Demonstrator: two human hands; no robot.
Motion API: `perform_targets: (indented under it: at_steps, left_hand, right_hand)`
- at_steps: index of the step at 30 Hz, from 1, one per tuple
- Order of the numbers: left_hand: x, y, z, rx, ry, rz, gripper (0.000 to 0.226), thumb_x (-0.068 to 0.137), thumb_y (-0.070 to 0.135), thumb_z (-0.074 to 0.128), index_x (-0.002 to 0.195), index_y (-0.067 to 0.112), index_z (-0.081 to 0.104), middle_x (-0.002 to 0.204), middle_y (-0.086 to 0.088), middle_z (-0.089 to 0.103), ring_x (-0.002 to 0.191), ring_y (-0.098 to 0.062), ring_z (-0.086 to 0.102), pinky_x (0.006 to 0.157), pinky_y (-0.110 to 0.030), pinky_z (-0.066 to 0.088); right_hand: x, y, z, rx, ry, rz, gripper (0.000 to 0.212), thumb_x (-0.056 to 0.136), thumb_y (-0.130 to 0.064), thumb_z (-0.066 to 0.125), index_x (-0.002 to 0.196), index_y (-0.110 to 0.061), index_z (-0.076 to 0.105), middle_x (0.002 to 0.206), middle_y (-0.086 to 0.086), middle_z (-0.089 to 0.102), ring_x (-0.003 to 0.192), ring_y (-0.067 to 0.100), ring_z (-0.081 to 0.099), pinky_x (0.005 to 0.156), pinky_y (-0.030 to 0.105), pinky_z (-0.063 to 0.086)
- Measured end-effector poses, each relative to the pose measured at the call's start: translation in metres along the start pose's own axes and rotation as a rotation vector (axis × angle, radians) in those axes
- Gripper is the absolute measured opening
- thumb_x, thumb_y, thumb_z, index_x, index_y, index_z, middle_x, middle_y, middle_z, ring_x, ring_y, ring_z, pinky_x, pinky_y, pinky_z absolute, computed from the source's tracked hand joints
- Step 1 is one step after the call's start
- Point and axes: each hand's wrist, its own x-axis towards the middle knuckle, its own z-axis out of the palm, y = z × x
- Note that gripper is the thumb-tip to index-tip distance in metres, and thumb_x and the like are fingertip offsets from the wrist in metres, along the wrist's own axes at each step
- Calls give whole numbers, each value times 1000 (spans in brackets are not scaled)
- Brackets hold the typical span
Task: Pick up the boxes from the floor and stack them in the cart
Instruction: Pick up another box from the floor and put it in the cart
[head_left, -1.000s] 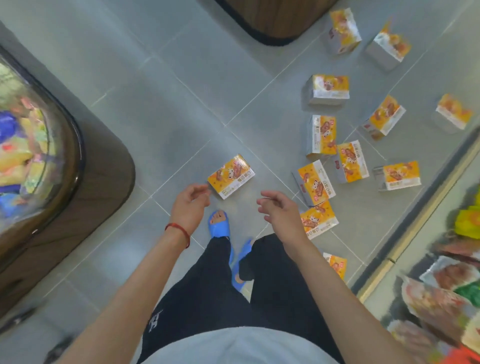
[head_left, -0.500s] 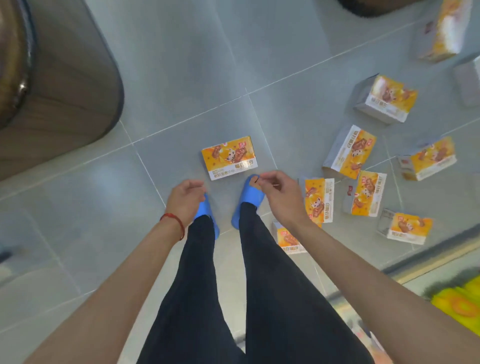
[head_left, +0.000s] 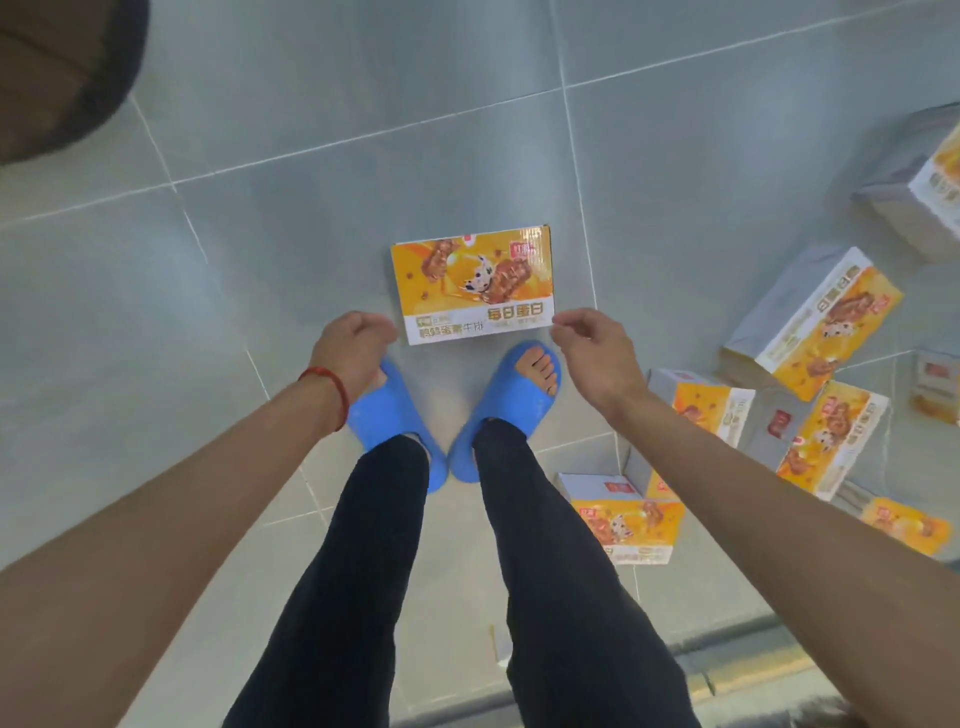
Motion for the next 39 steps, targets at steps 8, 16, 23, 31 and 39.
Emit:
perform_targets:
  at_steps: [8,16,23,31,39]
  left_hand:
    - [160,-19,42,-86,5,5,43,88,52,68,116,21,56,115,4,58,107,-16,53,94,-35,44]
    - [232,-26,77,-572,-158,-87,83,66,72,77,116,7,67,117,-17,72,99,-32,73,86,-56,58]
    - [202,-58,71,-800,-144,-233,110,49,57,91,141,13,50,131,-22,63,111,-44,67,91,-70,48]
    - [56,-30,2,-893,-21,-110,92,65,42,80,143,8,45,123,-22,67,104,-41,70,73,-46,59]
    - [-96,-5,-81,-898,-5,-1,50,93,27,63,139,16,47,108,-13,73,92,-31,73,70,-40,60]
  right_hand:
    - [158,30,64,-60,189,-131,40,97,-49,55,113,-12,57,114,10,62,100,18,59,97,38,48]
    - [214,36,96,52,212,-131,46,98,-63,48,112,-21,59,108,-2,68,102,18,65,98,41,49]
    - [173,22,87,16,118,-162,46,95,-64,55,106,-20,58,100,-5,67,91,11,64,85,33,50]
    - [46,-42,65,82,0,-97,50,99,-59,54,126,-17,46,99,-12,63,88,-1,61,72,19,43]
    - [-109,-110,48,207,-18,-113,43,98,-44,63,130,-20,44,108,-1,71,92,12,74,88,37,58]
